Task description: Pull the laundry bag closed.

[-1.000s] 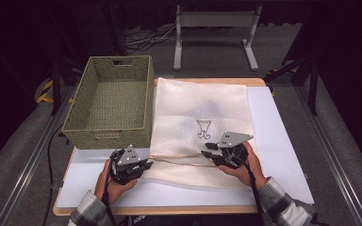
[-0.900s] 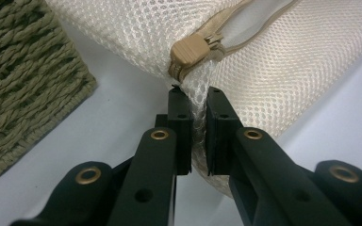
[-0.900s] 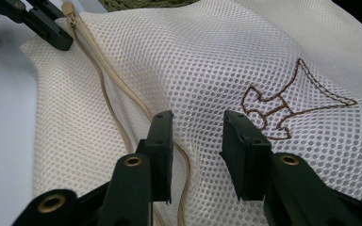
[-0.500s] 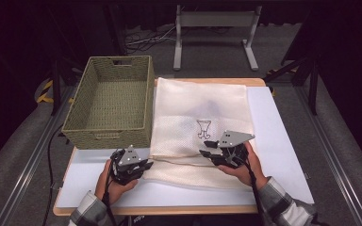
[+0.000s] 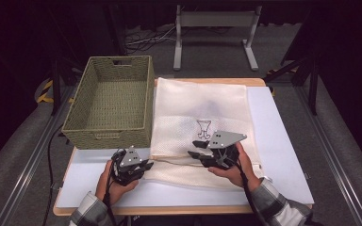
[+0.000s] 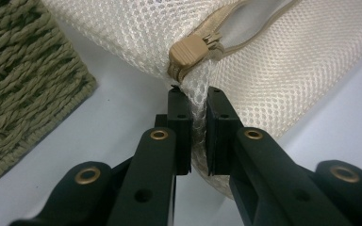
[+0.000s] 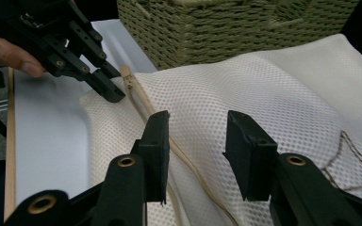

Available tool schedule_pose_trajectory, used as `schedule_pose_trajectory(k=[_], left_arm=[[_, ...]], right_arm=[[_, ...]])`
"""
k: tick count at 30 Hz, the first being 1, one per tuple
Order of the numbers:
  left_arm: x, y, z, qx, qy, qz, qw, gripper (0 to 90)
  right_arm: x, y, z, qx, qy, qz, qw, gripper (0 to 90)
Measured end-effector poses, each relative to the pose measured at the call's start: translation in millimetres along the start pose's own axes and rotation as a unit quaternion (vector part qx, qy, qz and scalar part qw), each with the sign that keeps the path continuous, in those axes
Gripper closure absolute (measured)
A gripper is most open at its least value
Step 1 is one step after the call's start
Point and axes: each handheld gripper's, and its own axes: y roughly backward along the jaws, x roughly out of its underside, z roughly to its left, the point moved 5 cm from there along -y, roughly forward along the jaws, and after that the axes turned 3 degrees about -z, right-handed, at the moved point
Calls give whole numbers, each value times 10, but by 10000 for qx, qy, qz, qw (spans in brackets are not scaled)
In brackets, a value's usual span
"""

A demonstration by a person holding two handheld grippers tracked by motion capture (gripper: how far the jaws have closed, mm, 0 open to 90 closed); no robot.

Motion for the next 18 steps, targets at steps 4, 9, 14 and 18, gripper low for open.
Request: schedule_pose_trajectory(k=[4, 9, 14, 18], left_arm=[[0, 2, 1, 1, 1, -14, 10000, 830], [8, -7, -1, -13, -4, 14, 10000, 830], [5, -9, -6, -40, -23, 8, 10000, 831], [1, -13, -9, -45, -26, -26, 10000, 834]], right_arm=[[-40, -86, 39, -50, 19, 21, 10000, 608], [-83, -177, 72, -130, 68, 63, 9999, 631], [-132, -238, 84, -120, 70, 55, 9999, 627], [-137, -308, 101, -153, 72, 98, 9998, 628]])
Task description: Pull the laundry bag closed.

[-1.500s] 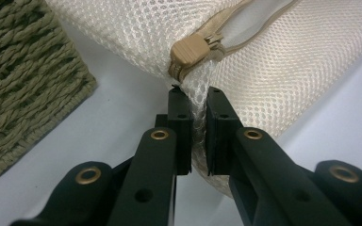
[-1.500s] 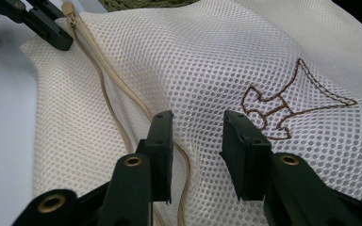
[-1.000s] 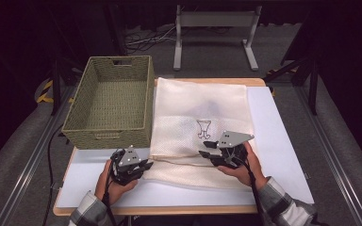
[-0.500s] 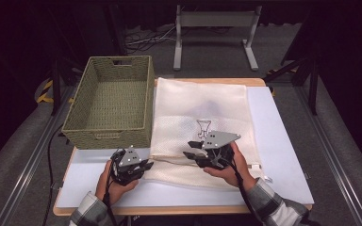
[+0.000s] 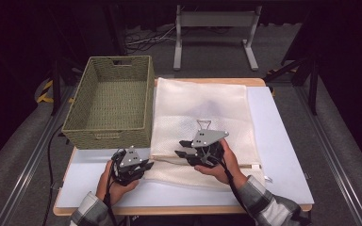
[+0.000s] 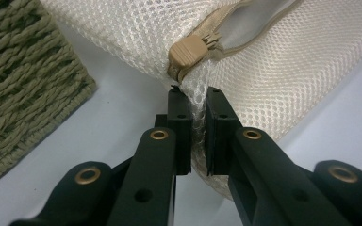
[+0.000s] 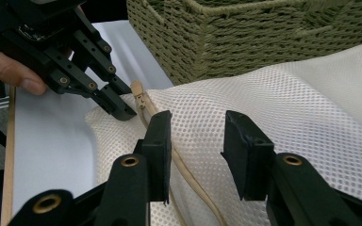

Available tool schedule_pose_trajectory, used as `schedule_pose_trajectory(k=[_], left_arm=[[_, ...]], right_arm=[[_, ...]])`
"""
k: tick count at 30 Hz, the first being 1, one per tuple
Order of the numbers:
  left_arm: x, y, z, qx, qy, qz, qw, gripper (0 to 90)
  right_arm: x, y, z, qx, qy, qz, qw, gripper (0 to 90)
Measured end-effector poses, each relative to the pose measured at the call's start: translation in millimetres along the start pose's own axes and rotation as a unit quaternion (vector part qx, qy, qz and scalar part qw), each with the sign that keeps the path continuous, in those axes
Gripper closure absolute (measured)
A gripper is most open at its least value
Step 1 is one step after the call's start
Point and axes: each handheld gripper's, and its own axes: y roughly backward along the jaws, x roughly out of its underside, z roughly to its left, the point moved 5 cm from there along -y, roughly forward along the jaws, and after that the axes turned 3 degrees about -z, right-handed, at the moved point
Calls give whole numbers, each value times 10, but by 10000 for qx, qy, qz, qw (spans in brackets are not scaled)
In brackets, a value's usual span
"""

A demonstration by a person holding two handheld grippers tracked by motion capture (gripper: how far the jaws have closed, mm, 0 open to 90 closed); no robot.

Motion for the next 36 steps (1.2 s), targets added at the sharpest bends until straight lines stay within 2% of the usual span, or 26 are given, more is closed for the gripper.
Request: schedule_pose_trajectory(k=[5, 12, 22, 32, 36], left_arm=[[-3, -9, -12, -24, -5, -26, 10000, 834], [-9, -33, -35, -56, -45, -27, 10000, 834], [-11, -51, -44, -40, -76, -10, 10000, 833], [-5, -61, -51, -20, -58, 13, 10000, 833], [-6, -67, -57, -18, -71, 23, 10000, 833]], right_arm=[[-26, -71, 32, -51, 37, 14, 10000, 628], [-101, -161, 89, -126, 85, 5, 9999, 671], [-191, -408, 249, -421, 251, 145, 9987, 698], [-163, -593, 353, -604, 275, 260, 9975, 680], [-149, -662, 363, -583, 291, 348, 9973, 680]])
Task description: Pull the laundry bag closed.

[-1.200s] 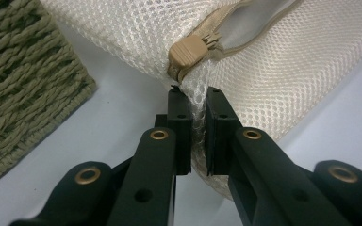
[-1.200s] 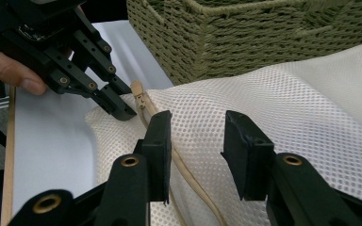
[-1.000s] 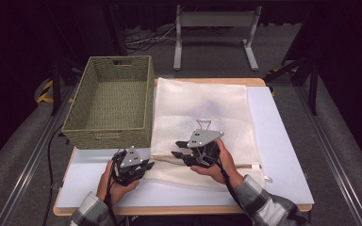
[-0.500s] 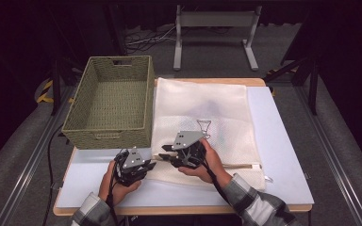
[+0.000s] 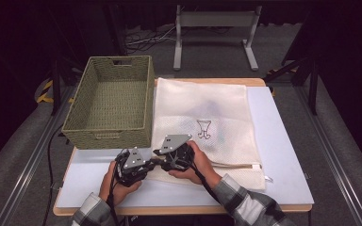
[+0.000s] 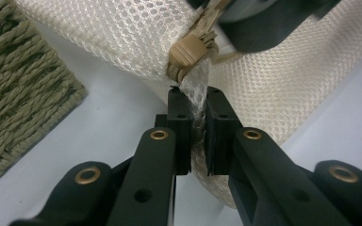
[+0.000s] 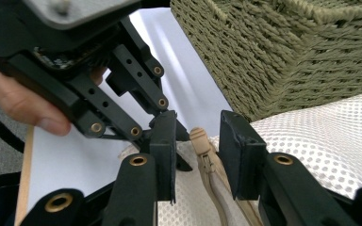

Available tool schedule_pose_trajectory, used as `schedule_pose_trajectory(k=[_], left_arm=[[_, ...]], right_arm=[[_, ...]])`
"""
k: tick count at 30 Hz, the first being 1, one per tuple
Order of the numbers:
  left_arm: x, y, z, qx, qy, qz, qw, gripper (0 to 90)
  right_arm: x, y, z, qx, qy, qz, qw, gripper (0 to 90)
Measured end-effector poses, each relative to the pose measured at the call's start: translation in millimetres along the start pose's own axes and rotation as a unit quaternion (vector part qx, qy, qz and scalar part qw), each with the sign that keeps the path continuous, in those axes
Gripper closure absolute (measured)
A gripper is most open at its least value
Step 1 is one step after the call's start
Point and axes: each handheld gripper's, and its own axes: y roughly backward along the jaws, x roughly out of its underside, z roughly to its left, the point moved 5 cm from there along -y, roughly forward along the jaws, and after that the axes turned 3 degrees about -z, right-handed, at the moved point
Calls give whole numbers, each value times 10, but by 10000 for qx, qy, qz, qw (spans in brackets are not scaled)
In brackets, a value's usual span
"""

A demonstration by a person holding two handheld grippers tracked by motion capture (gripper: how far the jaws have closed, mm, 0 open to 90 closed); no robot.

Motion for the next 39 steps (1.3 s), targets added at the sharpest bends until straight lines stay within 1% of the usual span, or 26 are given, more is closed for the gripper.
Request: schedule_pose_trajectory(k=[2, 6, 11, 15, 20, 24, 25, 26, 30, 33, 38, 39], left_arm=[[1, 1, 2, 2, -12, 5, 10000, 833], [1, 2, -2, 5, 10, 2, 10000, 833], [5, 5, 0, 9, 11, 8, 10000, 832], [5, -1, -2, 10, 3, 20, 10000, 832], [11, -7, 1, 16, 5, 33, 10000, 831], [12, 3, 15, -1, 48, 30, 10000, 832], [11, 5, 24, -8, 50, 10, 10000, 831], [11, 14, 32, -6, 81, -5, 10000, 831], [7, 17, 31, -21, 58, 1, 10000, 830], [9, 7, 22, -14, 58, 15, 10000, 830], [13, -1, 19, 29, 79, 4, 10000, 830], [14, -4, 14, 36, 82, 13, 10000, 831]], right_arm=[[0, -23, 1, 6, -12, 16, 10000, 680], [8, -95, 11, 28, 43, 108, 9999, 695], [10, -126, 6, 75, 124, 140, 9998, 771], [20, -145, -3, 109, 165, 181, 9996, 791], [20, -149, -4, 151, 202, 195, 9995, 810], [25, -108, -19, 125, 147, 143, 9997, 815], [25, -94, -24, 137, 133, 128, 9997, 859], [29, -72, -32, 131, 131, 120, 9998, 867], [90, -8, -75, 159, 87, 197, 9996, 849], [87, 20, -108, 191, -24, 86, 9998, 802], [51, -25, -63, 170, 63, 60, 9998, 732], [43, -38, -53, 168, 49, 62, 9998, 731]])
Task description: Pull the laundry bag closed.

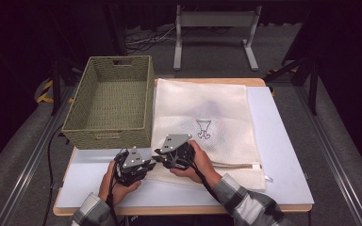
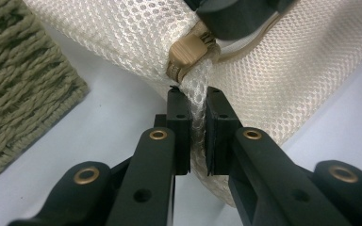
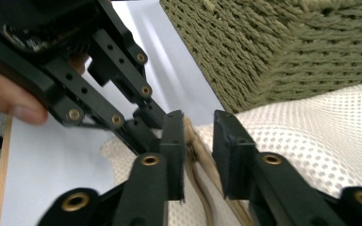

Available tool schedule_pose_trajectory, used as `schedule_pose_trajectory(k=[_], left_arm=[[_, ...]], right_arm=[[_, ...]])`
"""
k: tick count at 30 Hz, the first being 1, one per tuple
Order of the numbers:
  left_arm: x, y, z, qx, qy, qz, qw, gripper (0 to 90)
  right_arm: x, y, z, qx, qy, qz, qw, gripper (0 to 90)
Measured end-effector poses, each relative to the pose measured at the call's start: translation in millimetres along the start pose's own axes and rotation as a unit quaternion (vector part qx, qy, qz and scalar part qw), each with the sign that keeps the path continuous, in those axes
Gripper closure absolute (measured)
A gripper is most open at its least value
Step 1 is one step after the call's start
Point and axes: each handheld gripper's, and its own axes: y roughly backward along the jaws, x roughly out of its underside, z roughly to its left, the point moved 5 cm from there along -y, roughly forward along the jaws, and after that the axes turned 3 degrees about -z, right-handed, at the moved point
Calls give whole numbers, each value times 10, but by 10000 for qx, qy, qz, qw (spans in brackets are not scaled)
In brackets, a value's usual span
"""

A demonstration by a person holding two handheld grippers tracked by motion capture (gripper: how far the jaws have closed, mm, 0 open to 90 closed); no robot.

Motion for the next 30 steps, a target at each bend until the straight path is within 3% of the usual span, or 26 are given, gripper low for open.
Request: schedule_pose_trajectory(k=[8, 13, 17, 25, 30], left_arm=[[1, -9, -12, 19, -46, 30, 10000, 830], [5, -13, -10, 18, -44, 56, 10000, 830], [5, -10, -1, -2, -34, 44, 10000, 829], [12, -11, 12, -20, -28, 83, 10000, 826], [-1, 10, 13, -12, 14, 21, 10000, 825]], right_arm=[[-15, -143, 46, -19, 122, 149, 9998, 725], [-19, -170, 36, -87, 116, 171, 9997, 812], [-18, -132, 24, -94, 122, 126, 9998, 817], [63, 30, -34, -204, -105, 9, 9997, 817], [128, 82, -54, -214, -89, 84, 9997, 815]])
